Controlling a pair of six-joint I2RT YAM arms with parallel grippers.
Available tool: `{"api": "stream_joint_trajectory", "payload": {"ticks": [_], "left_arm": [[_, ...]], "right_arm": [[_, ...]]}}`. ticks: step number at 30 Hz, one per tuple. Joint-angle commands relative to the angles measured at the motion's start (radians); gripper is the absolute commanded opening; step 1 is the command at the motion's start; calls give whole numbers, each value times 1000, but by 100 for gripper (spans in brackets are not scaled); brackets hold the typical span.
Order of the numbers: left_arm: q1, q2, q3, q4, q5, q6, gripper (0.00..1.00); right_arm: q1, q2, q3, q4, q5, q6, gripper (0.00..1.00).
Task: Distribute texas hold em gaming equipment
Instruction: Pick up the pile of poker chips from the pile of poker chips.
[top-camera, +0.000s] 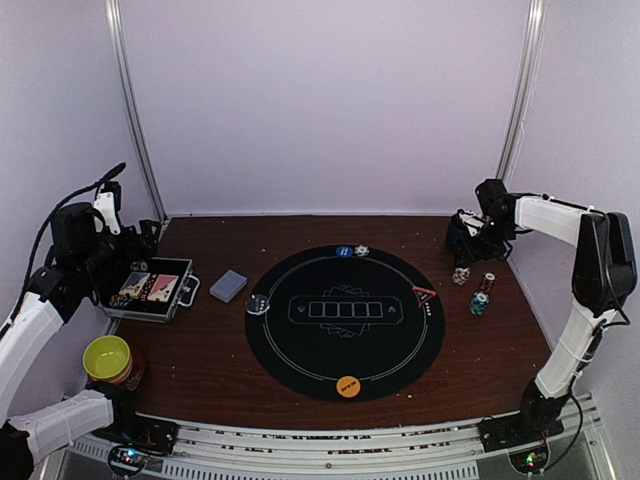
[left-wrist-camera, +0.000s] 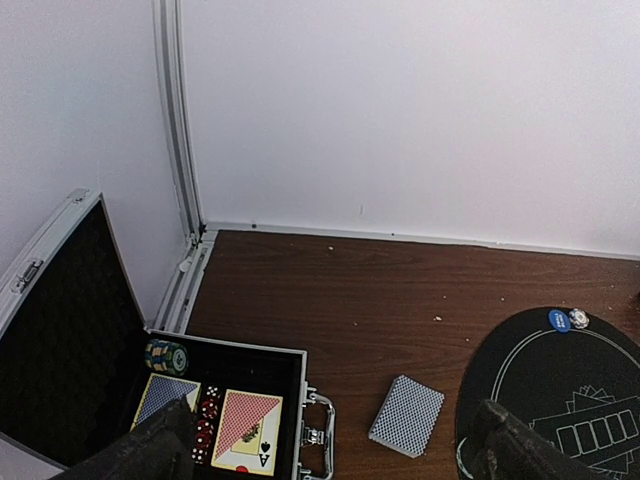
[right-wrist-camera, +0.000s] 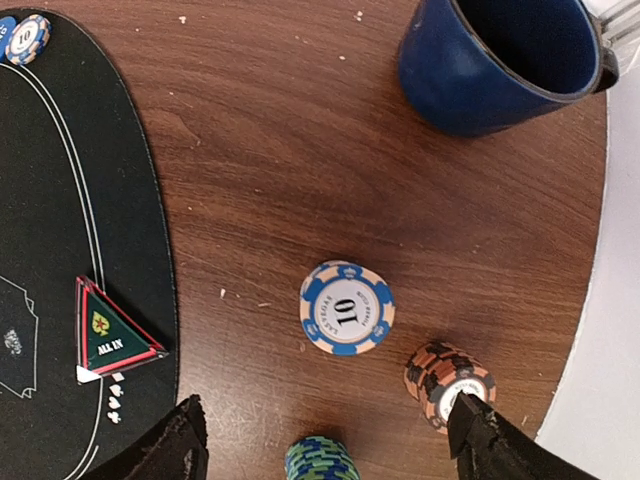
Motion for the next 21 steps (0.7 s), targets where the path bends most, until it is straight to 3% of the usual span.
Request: {"api": "stream_joint_trajectory", "payload": {"ticks": [1,21], "left_arm": [[9,-16,14,18,1,-1,98],[11,-13,15,18,2,1,98]], "right_arm": [[1,34,4,57,-21,0,83],[-13,161,48,102,48,46,79]]}}
